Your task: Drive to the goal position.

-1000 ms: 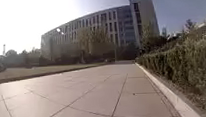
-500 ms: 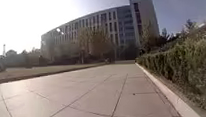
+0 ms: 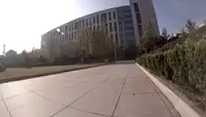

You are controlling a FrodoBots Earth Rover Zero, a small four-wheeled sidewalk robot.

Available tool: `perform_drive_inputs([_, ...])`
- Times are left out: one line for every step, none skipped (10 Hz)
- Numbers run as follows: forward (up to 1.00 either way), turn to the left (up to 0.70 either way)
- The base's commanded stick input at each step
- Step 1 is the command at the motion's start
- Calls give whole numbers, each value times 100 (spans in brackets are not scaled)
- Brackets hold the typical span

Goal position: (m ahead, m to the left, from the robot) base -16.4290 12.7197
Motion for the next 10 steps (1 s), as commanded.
perform_drive_inputs([4, 0])
perform_drive_inputs([4, 0])
perform_drive_inputs([4, 0])
perform_drive_inputs([4, 0])
perform_drive_inputs([4, 0])
perform_drive_inputs([4, 0])
perform_drive_inputs([4, 0])
perform_drive_inputs([4, 0])
perform_drive_inputs([4, 0])
perform_drive_inputs([4, 0])
